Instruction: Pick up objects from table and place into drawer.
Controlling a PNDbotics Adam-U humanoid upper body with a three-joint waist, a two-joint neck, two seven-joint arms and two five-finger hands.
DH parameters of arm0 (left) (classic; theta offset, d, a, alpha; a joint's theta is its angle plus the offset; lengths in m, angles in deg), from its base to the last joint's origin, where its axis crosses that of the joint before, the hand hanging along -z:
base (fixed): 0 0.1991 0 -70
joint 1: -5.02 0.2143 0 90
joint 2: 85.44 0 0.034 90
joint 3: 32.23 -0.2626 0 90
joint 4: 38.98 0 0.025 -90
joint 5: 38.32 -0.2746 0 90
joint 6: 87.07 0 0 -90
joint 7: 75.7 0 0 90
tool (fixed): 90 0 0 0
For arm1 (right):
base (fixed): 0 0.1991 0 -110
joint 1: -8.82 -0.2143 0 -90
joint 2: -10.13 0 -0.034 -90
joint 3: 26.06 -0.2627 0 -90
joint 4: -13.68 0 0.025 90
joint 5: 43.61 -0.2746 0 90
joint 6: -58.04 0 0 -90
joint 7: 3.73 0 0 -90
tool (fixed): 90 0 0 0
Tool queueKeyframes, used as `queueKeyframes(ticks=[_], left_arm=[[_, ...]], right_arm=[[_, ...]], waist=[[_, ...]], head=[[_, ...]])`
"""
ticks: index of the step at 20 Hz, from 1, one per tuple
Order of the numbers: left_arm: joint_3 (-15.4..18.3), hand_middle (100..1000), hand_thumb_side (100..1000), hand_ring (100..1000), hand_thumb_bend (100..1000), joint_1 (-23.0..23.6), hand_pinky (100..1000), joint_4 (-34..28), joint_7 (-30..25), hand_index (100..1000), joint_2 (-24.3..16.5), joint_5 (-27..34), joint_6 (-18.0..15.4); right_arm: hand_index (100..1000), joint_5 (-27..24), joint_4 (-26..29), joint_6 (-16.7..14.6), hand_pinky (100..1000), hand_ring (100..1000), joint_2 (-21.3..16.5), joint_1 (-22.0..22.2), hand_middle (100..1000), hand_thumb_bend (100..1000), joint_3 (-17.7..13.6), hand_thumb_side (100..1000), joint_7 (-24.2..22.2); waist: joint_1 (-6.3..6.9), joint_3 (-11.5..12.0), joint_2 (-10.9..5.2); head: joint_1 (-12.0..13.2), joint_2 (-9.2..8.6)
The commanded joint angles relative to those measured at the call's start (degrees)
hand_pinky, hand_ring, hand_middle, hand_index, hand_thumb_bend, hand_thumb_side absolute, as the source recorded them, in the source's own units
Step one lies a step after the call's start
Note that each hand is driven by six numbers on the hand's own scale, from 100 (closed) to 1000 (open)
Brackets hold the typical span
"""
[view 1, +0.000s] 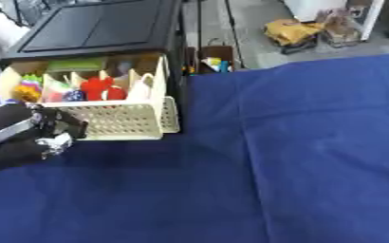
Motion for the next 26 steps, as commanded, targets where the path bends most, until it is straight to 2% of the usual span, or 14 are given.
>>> queueKeyframes(ticks=[1, 7, 16, 26], left_arm=[[0.3, 704, 1000, 388, 100, -1.21, 160, -0.3, -0.73, 949, -1.91, 1.13, -0.52], [-0.76, 667, 1000, 381, 100, -2.96, 152, -0.21, -2.76, 941, -1.77, 1.87, -1.12], [-1.49, 660, 1000, 380, 100, -4.66, 151, -0.47, -4.42, 942, -1.67, 3.89, -1.04], [-0.39, 665, 1000, 388, 100, -5.31, 166, 1.89, -2.32, 939, -2.3, 0.39, -1.72]], right_arm=[[698, 0.04, 0.84, 0.11, 502, 632, -0.36, -0.77, 520, 152, -0.47, 680, 0.03], [698, 0.07, 0.84, 0.17, 501, 632, -0.2, -0.7, 520, 148, -0.55, 683, 0.09], [697, 0.01, 0.84, 0.23, 500, 631, -0.02, -0.64, 519, 154, -0.55, 681, 0.02], [697, -0.07, 0.84, 0.11, 499, 630, 0.06, -0.8, 519, 154, -0.37, 681, -0.3]], waist=[[-0.11, -0.16, -0.86], [0.1, -0.45, -0.91], [0.44, -0.69, -0.91], [0.55, -1.01, -0.74]], head=[[0.23, 0.14], [0.73, 0.21], [1.14, 0.19], [1.6, -0.05]])
